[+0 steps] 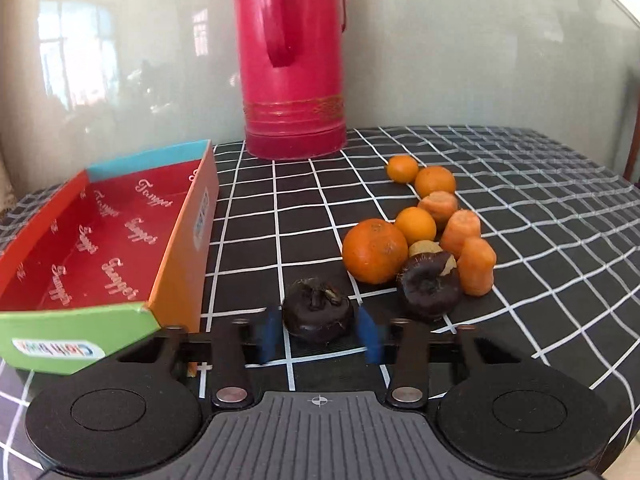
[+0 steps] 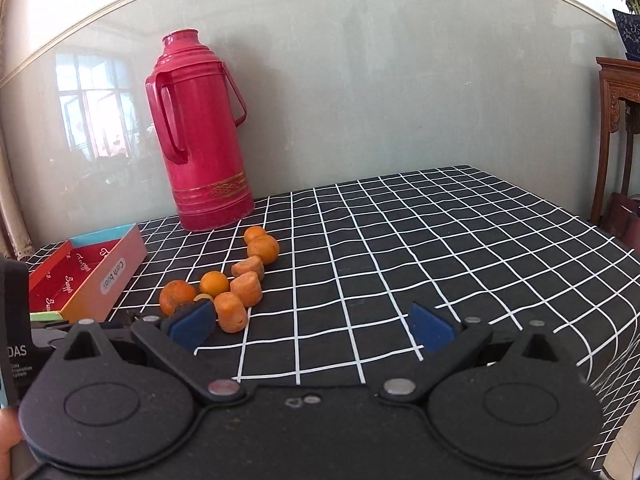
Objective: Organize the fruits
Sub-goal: 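Reach to the dark mangosteen and close the left tool on it, then carry the mangosteen into the box and open the left tool while the right tool reaches another mangosteen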
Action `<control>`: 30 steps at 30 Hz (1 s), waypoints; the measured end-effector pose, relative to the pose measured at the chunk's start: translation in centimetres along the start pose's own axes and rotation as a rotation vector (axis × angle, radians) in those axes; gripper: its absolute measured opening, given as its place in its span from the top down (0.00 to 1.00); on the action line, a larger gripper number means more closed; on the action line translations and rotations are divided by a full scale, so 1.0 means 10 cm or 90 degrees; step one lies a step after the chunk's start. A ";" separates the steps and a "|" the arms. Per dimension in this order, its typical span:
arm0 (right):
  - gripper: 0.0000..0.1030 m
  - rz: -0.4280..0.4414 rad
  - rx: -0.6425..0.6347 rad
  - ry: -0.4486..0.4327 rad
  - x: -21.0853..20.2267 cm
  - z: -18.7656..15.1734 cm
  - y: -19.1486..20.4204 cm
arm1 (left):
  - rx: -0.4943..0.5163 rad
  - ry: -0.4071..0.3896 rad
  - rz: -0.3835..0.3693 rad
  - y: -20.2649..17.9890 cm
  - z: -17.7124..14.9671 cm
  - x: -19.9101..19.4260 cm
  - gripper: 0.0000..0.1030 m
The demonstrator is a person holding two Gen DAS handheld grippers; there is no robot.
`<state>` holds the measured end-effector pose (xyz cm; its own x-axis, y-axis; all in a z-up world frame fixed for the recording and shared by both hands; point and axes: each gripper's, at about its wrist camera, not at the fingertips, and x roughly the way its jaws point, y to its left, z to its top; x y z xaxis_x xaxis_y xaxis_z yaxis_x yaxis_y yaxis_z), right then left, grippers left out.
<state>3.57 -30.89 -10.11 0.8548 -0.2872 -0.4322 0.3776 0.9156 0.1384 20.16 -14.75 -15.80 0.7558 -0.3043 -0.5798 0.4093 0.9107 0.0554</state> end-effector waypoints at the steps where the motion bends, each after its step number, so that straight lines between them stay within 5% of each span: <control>1: 0.05 0.001 -0.001 0.001 0.01 0.00 0.01 | 0.001 -0.002 0.002 -0.01 0.00 0.00 0.62; 9: 0.05 0.013 0.001 0.007 0.03 -0.02 0.06 | -0.009 -0.009 0.000 0.02 0.00 -0.03 0.62; 17: 0.05 0.017 -0.019 0.010 0.06 -0.04 0.13 | -0.004 -0.126 0.089 0.16 0.17 -0.39 0.62; 26: 0.05 0.030 -0.095 -0.007 0.07 -0.06 0.48 | -0.167 -0.030 0.227 1.13 0.24 -0.20 0.62; 30: 0.05 0.073 -0.120 0.004 0.16 -0.01 0.69 | -0.175 -0.016 0.258 1.27 0.24 -0.15 0.62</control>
<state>7.47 -25.01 -9.95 0.8855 -0.1773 -0.4295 0.2046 0.9787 0.0178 25.42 -3.42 -12.29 0.8400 0.0866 -0.5356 -0.0685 0.9962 0.0537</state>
